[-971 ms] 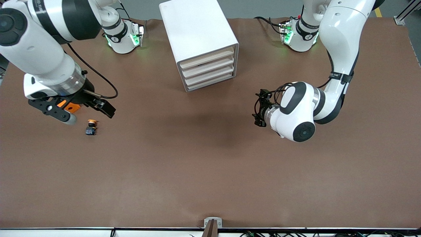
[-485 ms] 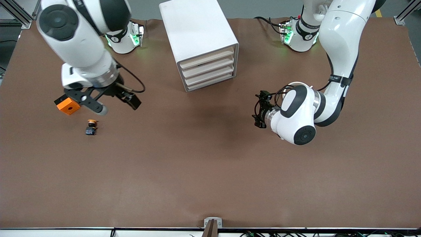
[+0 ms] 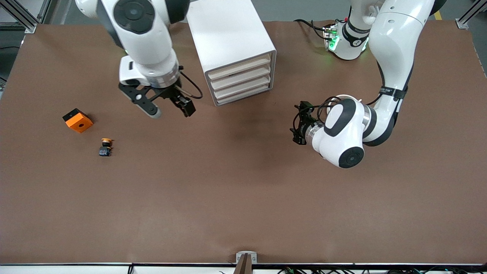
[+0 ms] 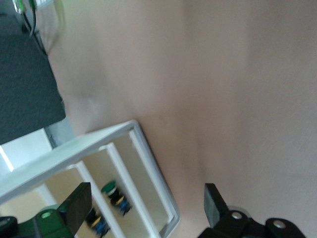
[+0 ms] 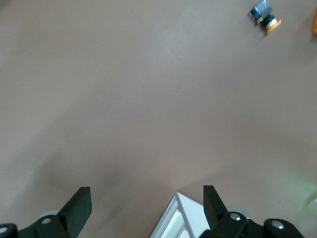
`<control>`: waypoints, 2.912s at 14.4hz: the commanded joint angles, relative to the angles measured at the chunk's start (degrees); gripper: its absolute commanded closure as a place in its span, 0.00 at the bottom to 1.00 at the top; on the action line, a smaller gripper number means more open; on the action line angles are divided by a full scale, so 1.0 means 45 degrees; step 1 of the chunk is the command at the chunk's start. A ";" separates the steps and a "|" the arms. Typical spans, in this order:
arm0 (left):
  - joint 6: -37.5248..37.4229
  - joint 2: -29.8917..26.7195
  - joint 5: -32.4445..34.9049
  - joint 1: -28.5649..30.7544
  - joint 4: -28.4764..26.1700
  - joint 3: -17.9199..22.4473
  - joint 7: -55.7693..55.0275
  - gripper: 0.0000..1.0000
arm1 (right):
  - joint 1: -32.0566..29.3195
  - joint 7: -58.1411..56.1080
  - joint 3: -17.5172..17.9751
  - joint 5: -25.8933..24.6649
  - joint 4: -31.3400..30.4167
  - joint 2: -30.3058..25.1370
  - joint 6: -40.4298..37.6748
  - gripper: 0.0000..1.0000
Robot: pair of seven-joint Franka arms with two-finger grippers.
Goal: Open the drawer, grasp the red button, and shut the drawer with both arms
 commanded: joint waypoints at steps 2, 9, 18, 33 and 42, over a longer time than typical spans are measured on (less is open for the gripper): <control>-0.0487 0.0837 -0.1878 -0.0216 0.0234 -0.0069 -0.1070 0.00 | 0.0857 0.1668 -0.0095 0.0052 0.0251 0.0396 -0.0074 0.00; -0.0800 0.1602 -0.2894 -0.2071 -0.0273 -0.0069 -0.3654 0.00 | 0.1016 0.2082 -0.0095 0.1829 0.0232 0.0825 -0.0034 0.00; -0.0470 0.1720 -0.4399 -0.3536 -0.1582 -0.0069 -0.3674 0.17 | 0.1094 0.1886 -0.0095 0.1731 0.0659 0.1215 0.0122 0.00; 0.0157 0.1895 -0.5144 -0.4026 -0.1524 0.0067 -0.3693 0.83 | 0.1485 0.2276 -0.0095 0.1751 0.0798 0.1353 0.0454 0.00; 0.0157 0.1973 -0.5144 -0.3909 -0.1018 0.1042 -0.3732 1.00 | 0.1602 0.3390 -0.0095 0.1751 0.0798 0.1490 0.0805 0.00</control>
